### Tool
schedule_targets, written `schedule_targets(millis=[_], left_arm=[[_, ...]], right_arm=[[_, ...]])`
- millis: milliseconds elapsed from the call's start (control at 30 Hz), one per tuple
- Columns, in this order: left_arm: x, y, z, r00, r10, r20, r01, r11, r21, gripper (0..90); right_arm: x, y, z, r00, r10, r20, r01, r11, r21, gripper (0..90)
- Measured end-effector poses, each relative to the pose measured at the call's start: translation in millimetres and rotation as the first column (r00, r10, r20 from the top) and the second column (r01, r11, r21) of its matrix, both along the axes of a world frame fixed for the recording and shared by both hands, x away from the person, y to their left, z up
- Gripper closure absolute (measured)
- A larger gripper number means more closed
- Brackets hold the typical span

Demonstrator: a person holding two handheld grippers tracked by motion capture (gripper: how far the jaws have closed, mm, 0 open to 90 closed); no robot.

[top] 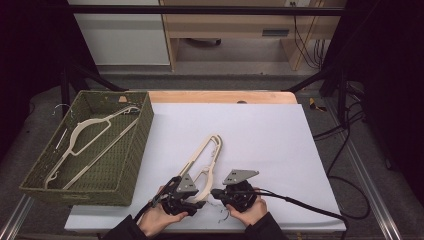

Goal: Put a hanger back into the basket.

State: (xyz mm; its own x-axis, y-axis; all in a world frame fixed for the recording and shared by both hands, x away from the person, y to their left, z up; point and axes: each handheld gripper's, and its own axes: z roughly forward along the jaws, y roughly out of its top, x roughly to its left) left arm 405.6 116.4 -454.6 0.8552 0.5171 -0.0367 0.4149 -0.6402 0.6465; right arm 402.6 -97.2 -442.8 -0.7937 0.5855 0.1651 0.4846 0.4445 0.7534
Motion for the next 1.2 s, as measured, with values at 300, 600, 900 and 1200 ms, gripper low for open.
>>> schedule_targets(millis=[300,600,900,1200], left_arm=[[-2.0,-1.1,1.9,0.9996,-0.019,-0.022,0.019,0.9998,0.009,72.4],[-5.8,4.3,11.5,0.9999,-0.012,0.006,0.012,0.9999,0.006,73.4],[-7.7,20.3,29.6,0.9997,0.018,0.017,-0.018,0.9987,-0.048,74.7],[-7.3,37.0,48.2,0.9948,0.091,0.045,-0.088,0.9932,-0.076,77.0]], right_arm=[[0.3,-0.8,1.7,1.0,0.008,0.001,-0.008,1.0,0.009,88.9],[-3.0,-17.0,22.4,0.9965,-0.004,0.084,-0.002,0.998,0.062,74.7],[3.2,-65.4,40.9,0.9717,-0.161,0.173,0.128,0.974,0.188,49.2],[11.9,-94.8,38.0,0.9407,-0.28,0.192,0.238,0.948,0.212,33.3]])
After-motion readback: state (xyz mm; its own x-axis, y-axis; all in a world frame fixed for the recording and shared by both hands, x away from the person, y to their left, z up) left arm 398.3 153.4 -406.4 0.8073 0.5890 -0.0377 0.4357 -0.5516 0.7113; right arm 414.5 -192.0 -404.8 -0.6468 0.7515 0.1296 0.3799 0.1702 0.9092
